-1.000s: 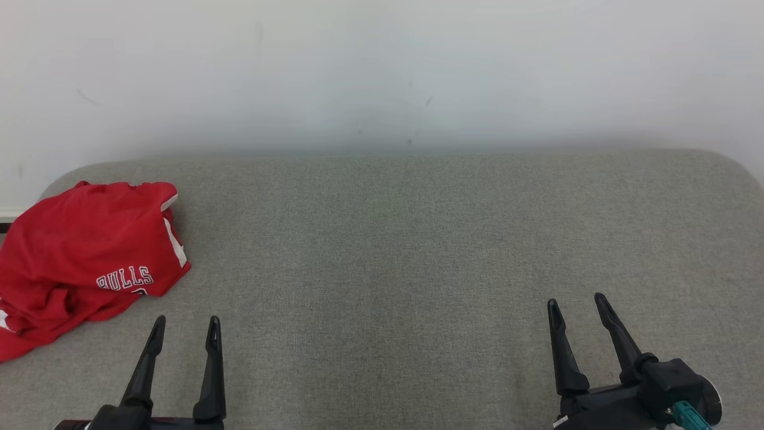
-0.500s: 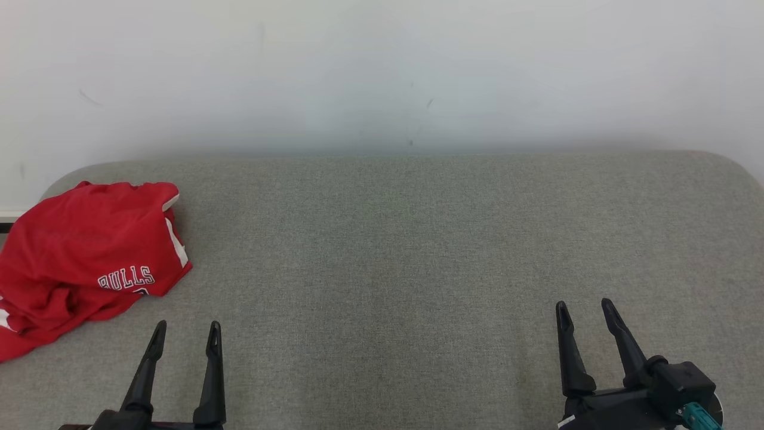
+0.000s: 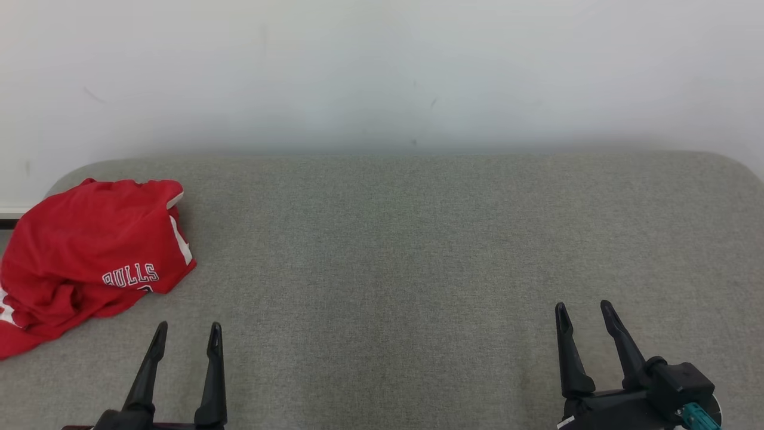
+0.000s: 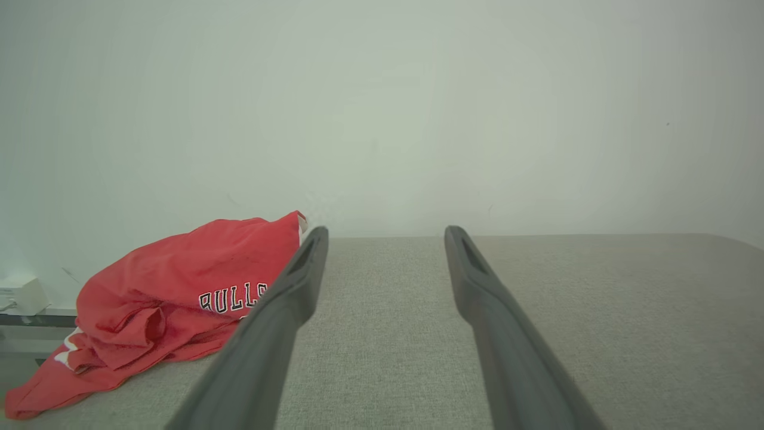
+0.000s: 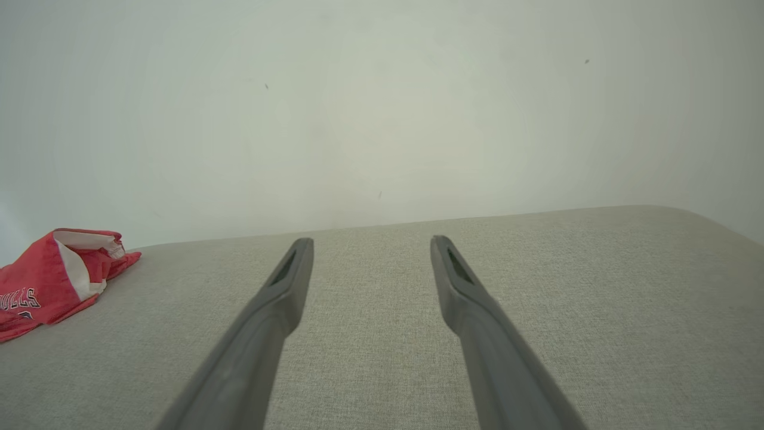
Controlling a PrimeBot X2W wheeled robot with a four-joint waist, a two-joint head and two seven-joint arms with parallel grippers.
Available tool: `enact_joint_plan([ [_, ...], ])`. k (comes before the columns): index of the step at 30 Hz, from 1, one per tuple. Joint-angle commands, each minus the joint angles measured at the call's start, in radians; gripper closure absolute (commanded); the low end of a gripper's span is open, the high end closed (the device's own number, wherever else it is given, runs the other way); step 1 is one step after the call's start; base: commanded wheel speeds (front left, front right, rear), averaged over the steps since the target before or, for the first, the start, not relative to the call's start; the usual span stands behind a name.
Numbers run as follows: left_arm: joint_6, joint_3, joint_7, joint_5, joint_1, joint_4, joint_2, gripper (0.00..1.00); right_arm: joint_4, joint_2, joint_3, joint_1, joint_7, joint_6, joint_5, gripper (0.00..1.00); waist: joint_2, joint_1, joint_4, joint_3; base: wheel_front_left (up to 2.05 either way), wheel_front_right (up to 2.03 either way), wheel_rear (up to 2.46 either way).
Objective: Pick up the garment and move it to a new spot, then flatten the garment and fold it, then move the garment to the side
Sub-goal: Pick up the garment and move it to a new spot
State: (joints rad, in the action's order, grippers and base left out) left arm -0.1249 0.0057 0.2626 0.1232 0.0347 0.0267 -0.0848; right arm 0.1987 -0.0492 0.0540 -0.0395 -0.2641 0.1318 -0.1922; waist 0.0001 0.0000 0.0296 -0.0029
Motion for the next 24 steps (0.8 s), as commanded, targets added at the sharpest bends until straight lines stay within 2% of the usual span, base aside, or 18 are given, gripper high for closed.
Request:
enact_joint_plan([
  [1,-0.007,0.002,0.004,-0.002,-0.008,0.006,0.002,0.0,-0.002,-0.002,0.002,0.007,-0.001,-0.002,-0.006,0.0,-0.0001,0.0,0.009,0.0,0.0,0.0,0.0],
  [13,-0.005,0.009,0.004,-0.004,-0.015,0.036,-0.005,0.0,0.002,-0.002,0.004,0.018,-0.001,-0.002,-0.011,0.0,-0.0001,0.0,0.131,0.004,0.0,0.0,0.0],
  [24,-0.004,0.034,0.004,-0.007,-0.009,0.058,-0.014,0.0,0.009,-0.002,0.01,0.021,-0.001,-0.002,-0.015,0.0,-0.0001,0.0,0.322,0.01,0.0,0.0,0.0],
])
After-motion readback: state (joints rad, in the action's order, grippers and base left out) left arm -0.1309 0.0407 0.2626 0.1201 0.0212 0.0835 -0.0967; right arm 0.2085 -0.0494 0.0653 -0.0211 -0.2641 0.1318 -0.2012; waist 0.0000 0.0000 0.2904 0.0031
